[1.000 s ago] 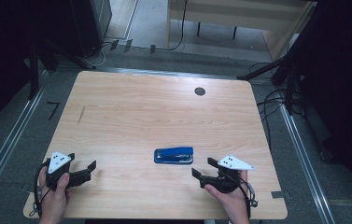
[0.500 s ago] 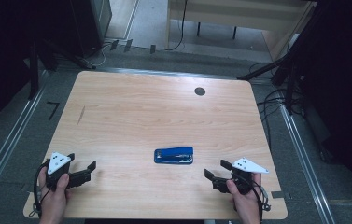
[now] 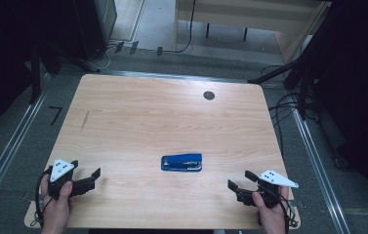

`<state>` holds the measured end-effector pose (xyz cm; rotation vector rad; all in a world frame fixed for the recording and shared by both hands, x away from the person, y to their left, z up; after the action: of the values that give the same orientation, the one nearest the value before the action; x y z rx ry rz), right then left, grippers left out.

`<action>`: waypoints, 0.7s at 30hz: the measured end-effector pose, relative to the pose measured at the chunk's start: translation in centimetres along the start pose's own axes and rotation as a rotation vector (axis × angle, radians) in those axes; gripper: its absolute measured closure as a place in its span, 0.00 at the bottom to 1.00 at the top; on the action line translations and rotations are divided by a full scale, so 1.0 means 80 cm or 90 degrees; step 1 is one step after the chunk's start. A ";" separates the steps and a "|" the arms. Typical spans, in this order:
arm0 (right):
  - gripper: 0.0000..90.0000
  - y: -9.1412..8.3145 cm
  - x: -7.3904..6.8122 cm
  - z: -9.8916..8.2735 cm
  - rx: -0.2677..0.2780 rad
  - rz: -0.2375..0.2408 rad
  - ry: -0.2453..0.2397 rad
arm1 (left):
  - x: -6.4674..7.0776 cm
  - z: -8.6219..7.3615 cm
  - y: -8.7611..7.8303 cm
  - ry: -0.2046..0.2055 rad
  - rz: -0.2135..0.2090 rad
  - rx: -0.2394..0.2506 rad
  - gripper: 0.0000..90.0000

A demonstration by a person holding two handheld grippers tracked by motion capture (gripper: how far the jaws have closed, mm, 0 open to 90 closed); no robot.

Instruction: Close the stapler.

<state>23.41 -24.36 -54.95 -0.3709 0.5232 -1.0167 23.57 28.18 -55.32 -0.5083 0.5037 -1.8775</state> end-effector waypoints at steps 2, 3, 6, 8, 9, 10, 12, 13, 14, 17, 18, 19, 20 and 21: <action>0.18 -0.004 0.006 -0.001 0.002 -0.006 0.002 | 0.000 0.000 0.000 0.000 0.000 0.000 0.15; 0.18 -0.006 0.008 -0.001 0.005 -0.008 0.004 | 0.000 0.000 0.000 0.000 0.000 0.000 0.15; 0.18 -0.013 0.017 -0.005 0.004 -0.013 0.007 | 0.000 0.000 0.000 0.001 0.001 0.000 0.15; 0.18 -0.017 0.024 -0.009 0.002 -0.019 0.010 | 0.000 0.000 0.000 0.000 0.002 0.000 0.15; 0.18 -0.019 0.027 -0.010 0.004 -0.019 0.012 | 0.000 0.000 0.000 0.001 0.002 0.000 0.15; 0.18 -0.021 0.032 -0.012 0.004 -0.021 0.013 | 0.000 0.000 0.000 0.001 0.002 0.000 0.15; 0.18 -0.025 0.038 -0.014 0.008 -0.027 0.015 | 0.000 0.000 0.000 0.001 0.002 0.000 0.15; 0.18 -0.028 0.041 -0.016 0.007 -0.028 0.020 | 0.000 0.000 0.000 0.001 0.002 0.000 0.15; 0.18 -0.029 0.045 -0.017 0.009 -0.030 0.019 | 0.001 0.000 0.000 0.001 0.003 0.000 0.15; 0.18 -0.035 0.054 -0.019 0.014 -0.033 0.020 | 0.000 0.000 0.000 0.001 0.003 0.000 0.15; 0.18 -0.036 0.057 -0.020 0.014 -0.033 0.019 | 0.000 0.000 0.000 0.001 0.002 0.000 0.15; 0.18 -0.037 0.060 -0.021 0.016 -0.033 0.013 | 0.000 0.000 0.000 0.000 0.002 0.000 0.15; 0.18 -0.039 0.063 -0.023 0.013 -0.039 0.014 | 0.000 0.000 0.000 0.001 0.002 -0.001 0.15; 0.18 -0.040 0.065 -0.025 0.013 -0.039 0.011 | 0.000 0.000 0.000 0.001 0.001 0.000 0.15</action>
<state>22.24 -30.57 -56.15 -0.3624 0.5194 -1.0848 23.56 28.16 -55.32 -0.5077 0.5050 -1.8768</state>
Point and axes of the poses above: each handheld gripper's, and its own axes: y roughly forward along the jaws, z roughly out of its top, x roughly to its right, the point moved 5 cm from there along y, roughly forward along the jaws, and after that the axes turned 5 degrees about -z, right-handed, at the moved point
